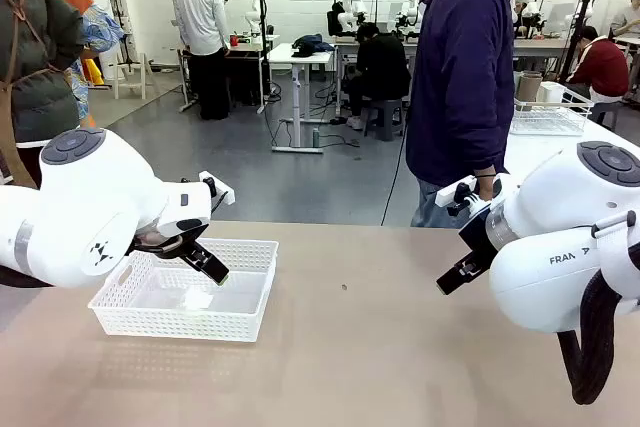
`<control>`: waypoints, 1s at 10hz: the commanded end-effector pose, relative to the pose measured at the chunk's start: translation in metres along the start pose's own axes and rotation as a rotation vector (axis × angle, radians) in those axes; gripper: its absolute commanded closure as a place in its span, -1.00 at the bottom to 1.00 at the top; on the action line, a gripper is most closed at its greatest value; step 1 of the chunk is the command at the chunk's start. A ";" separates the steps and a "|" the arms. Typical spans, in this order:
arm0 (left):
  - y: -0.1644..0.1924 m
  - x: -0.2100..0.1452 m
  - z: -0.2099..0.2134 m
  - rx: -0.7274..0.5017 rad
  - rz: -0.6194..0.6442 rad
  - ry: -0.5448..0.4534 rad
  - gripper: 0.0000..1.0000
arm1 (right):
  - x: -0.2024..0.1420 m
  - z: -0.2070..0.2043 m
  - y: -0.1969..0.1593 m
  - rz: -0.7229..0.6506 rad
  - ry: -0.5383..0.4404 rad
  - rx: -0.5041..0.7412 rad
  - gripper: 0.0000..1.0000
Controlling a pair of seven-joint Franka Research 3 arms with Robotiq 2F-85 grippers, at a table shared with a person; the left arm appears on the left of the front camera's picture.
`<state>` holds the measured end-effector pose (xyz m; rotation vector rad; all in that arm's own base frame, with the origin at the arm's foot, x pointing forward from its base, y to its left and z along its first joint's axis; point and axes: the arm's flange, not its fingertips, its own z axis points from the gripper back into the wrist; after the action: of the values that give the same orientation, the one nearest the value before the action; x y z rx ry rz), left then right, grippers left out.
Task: Clean and organize the cups into the basket.
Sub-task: Pick up the Organizing basket and move it to the center of the table, then pick up the Reusable plastic cup from the right side of the table and place it inside the Organizing basket.
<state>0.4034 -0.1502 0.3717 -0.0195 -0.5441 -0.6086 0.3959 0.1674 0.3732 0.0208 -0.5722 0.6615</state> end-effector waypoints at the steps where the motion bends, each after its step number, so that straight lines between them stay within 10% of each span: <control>1: 0.000 0.000 0.000 0.000 0.000 0.000 -1.00 | 0.000 0.000 0.000 0.000 0.000 0.000 -1.00; 10: 0.000 0.000 0.000 0.000 0.000 0.000 -1.00 | 0.000 0.000 0.000 0.000 0.000 0.000 -1.00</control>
<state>0.4032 -0.1508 0.3716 -0.0191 -0.5442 -0.6099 0.3958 0.1675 0.3732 0.0205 -0.5722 0.6616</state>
